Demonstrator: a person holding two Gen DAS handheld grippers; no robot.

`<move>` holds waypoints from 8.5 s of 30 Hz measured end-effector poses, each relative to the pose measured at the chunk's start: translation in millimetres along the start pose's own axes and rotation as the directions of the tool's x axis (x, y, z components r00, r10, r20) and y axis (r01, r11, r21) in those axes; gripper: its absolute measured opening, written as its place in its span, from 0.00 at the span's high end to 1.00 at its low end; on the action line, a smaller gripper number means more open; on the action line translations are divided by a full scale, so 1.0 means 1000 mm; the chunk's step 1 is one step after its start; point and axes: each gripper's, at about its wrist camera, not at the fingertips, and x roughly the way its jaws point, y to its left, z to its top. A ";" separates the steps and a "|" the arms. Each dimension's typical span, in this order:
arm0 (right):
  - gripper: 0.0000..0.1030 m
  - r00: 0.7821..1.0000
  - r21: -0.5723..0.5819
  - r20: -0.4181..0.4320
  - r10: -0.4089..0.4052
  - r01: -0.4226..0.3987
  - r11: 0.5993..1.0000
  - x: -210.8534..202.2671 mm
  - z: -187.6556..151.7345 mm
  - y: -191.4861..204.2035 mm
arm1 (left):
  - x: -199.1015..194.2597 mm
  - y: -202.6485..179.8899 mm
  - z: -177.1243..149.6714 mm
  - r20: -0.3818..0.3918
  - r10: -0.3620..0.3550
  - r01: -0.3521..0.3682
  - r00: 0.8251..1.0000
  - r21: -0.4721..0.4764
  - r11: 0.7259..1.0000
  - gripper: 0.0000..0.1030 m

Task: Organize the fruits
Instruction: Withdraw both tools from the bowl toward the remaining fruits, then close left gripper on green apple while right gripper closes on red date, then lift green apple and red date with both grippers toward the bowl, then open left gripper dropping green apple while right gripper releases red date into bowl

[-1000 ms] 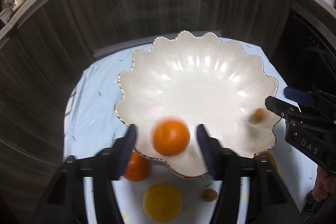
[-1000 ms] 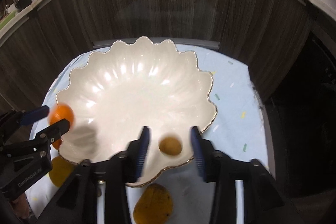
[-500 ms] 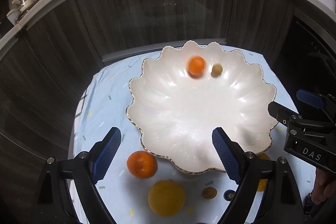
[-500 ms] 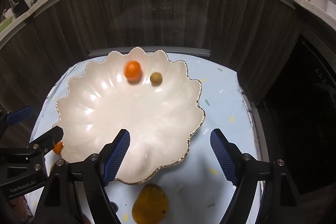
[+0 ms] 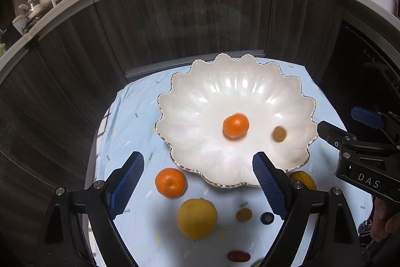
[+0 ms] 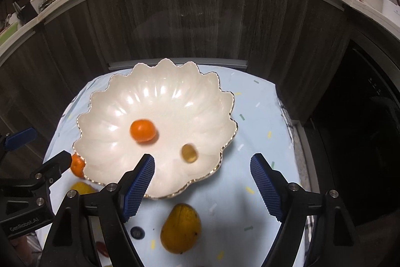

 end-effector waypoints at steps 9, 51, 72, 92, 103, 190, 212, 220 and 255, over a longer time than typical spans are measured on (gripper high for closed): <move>0.23 1.000 0.002 0.006 -0.001 0.001 1.000 -0.012 -0.012 -0.002 | -0.015 -0.006 -0.012 0.003 -0.001 0.001 1.000 0.000 1.000 0.14; 0.23 1.000 -0.042 -0.014 0.024 -0.024 0.999 -0.047 -0.084 -0.024 | -0.059 -0.044 -0.091 -0.029 0.031 -0.032 0.999 -0.051 0.998 0.14; 0.23 0.997 -0.077 -0.067 0.046 -0.051 0.996 -0.038 -0.123 -0.031 | -0.051 -0.066 -0.125 -0.092 -0.013 0.011 0.996 -0.019 1.000 0.14; 0.31 0.987 -0.101 -0.144 0.073 -0.088 0.991 -0.013 -0.142 -0.015 | -0.026 -0.064 -0.144 -0.151 -0.035 0.030 0.988 -0.039 0.999 0.15; 0.35 0.985 -0.110 -0.158 0.070 -0.088 0.990 -0.008 -0.145 -0.010 | -0.014 -0.069 -0.153 -0.193 -0.070 0.064 0.979 -0.034 0.997 0.23; 0.80 0.993 -0.115 -0.034 0.110 -0.113 0.987 -0.049 -0.081 0.002 | -0.041 -0.044 -0.093 -0.072 -0.046 0.044 0.996 -0.030 0.999 0.53; 0.80 0.993 -0.100 0.042 0.110 -0.106 0.989 -0.036 -0.028 0.003 | -0.026 -0.025 -0.031 0.006 -0.026 0.026 1.000 -0.020 0.999 0.53; 0.80 0.993 -0.104 0.049 0.108 -0.102 0.989 -0.023 -0.012 0.007 | -0.010 -0.016 -0.015 0.008 -0.021 0.021 1.000 -0.018 1.000 0.53; 0.80 0.994 -0.067 -0.067 0.087 -0.092 0.994 0.063 0.010 0.006 | 0.070 -0.004 0.011 -0.068 -0.034 0.032 0.997 -0.030 0.999 0.53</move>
